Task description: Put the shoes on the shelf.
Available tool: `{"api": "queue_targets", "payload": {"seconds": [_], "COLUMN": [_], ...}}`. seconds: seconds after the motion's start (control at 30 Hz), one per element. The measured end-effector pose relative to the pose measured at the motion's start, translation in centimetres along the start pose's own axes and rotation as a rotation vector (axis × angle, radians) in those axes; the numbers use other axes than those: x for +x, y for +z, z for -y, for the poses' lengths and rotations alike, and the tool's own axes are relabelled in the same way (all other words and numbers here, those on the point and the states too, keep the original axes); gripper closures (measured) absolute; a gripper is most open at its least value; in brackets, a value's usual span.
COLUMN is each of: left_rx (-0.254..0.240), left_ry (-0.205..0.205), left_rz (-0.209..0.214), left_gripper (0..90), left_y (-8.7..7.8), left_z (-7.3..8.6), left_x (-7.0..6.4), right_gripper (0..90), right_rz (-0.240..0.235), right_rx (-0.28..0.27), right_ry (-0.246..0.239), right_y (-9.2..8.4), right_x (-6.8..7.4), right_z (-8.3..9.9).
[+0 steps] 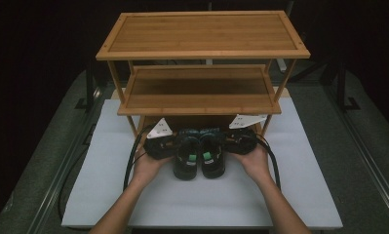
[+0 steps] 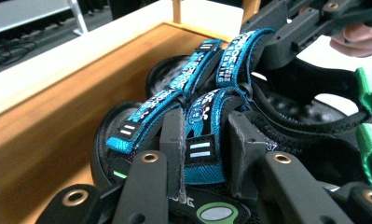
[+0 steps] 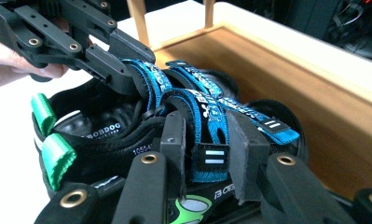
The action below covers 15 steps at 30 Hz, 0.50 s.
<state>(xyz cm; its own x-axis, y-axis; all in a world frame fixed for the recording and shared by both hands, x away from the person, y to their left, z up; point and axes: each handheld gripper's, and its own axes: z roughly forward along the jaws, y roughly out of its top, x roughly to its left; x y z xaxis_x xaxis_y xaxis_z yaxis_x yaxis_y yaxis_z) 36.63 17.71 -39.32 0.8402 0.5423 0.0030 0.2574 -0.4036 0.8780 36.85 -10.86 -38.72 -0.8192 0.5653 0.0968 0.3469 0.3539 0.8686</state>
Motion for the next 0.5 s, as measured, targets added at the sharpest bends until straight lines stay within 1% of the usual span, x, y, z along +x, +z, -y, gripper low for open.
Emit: {"api": "queue_targets", "payload": {"seconds": [0.13, 0.23, 0.27, 0.37, 0.4, 0.5], "left_rx": [-0.020, -0.023, -0.032, -0.037, -0.034, -0.019], "left_ry": [-0.013, -0.011, -0.015, -0.023, -0.022, -0.025], "left_rz": [-0.014, -0.026, -0.024, -0.025, -0.022, -0.008], "left_gripper": [70.6, 70.6, 70.6, 70.6, 70.6, 70.5], "left_y": [0.6, 1.2, 1.4, 1.4, 1.4, 1.3], "left_z": [0.2, 0.6, 0.6, 0.7, 0.7, 1.1], "left_x": [0.8, 1.1, 1.2, 1.4, 1.4, 1.3], "right_gripper": [69.2, 69.2, 69.3, 69.2, 69.2, 69.0], "right_rz": [0.034, 0.053, 0.059, 0.051, 0.047, 0.047], "right_rx": [-0.028, -0.030, -0.030, -0.042, -0.038, -0.021], "right_ry": [-0.011, -0.016, -0.017, -0.002, 0.003, -0.004], "right_y": [0.6, 1.1, 1.3, 1.5, 1.6, 1.6], "right_x": [-0.5, -0.7, -0.9, -1.2, -1.3, -1.1], "right_z": [-0.2, 0.1, 0.3, 0.5, 0.6, 0.7]}}
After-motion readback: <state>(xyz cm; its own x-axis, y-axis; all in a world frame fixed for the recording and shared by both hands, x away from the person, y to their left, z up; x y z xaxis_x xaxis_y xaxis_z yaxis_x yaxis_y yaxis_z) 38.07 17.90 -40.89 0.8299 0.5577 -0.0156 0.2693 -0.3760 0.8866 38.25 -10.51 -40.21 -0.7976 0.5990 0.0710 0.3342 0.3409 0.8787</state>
